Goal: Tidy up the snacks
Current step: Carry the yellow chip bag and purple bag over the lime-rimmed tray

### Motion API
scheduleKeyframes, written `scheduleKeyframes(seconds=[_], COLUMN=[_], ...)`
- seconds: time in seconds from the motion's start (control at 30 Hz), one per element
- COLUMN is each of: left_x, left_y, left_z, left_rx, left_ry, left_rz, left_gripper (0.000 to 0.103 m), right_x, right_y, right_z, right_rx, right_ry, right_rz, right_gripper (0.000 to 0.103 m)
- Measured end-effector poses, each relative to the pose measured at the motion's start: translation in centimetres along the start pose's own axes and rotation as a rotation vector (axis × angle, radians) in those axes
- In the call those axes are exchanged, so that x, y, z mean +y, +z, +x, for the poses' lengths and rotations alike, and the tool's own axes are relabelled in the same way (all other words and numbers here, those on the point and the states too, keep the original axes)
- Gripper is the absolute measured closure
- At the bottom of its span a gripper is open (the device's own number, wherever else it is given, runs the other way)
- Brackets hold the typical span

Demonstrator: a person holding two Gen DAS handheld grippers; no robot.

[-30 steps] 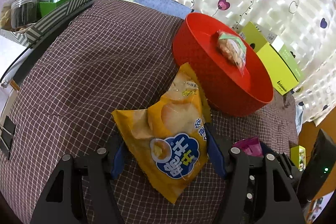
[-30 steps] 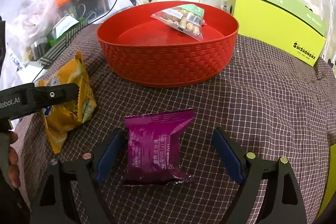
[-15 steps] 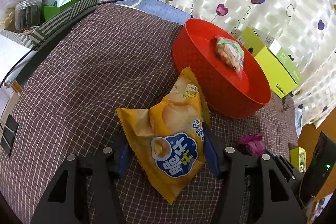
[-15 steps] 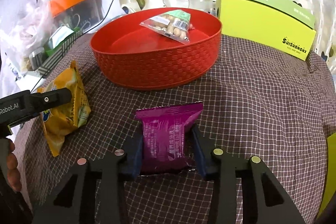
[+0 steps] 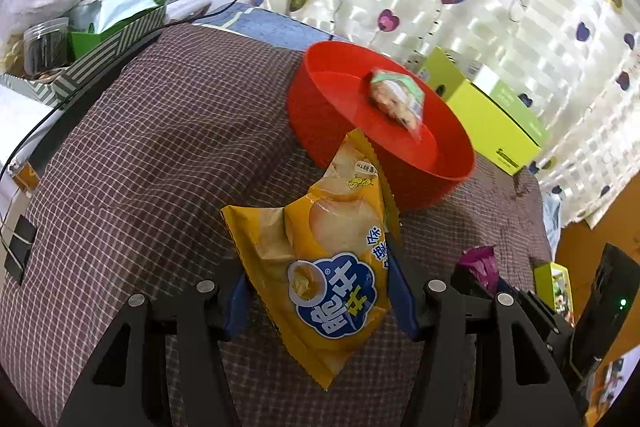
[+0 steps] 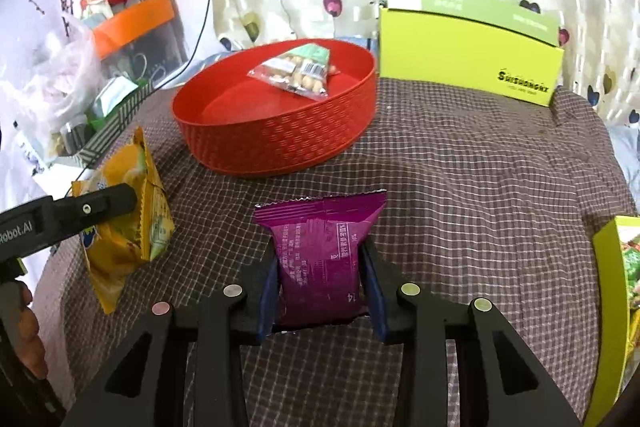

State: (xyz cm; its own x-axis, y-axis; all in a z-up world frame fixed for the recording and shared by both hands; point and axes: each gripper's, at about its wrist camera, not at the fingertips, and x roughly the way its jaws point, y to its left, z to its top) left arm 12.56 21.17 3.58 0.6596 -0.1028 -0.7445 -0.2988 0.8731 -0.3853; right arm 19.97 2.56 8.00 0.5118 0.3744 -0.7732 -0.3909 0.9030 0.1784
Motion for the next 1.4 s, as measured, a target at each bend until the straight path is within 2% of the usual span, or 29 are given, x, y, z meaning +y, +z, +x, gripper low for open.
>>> scheduleKeyframes(seconds=[0.77,1.4], left_x=[-8.0,-16.2], left_y=[-3.2,-6.7], left_z=[-3.5,-4.7], left_rx=[-0.007,0.003], left_ry=[-0.093,-0.180], left_rz=[0.153,0.268], left_gripper=[0.045,0.045], right_x=[-4.5,-11.0], right_y=[-2.8,-6.0], right_z=[-8.9,-15.5], right_rx=[-0.093,-0.160], right_ry=[-0.059,-0.130], right_rz=[0.048,0.137], right_gripper=[0.067,0.067])
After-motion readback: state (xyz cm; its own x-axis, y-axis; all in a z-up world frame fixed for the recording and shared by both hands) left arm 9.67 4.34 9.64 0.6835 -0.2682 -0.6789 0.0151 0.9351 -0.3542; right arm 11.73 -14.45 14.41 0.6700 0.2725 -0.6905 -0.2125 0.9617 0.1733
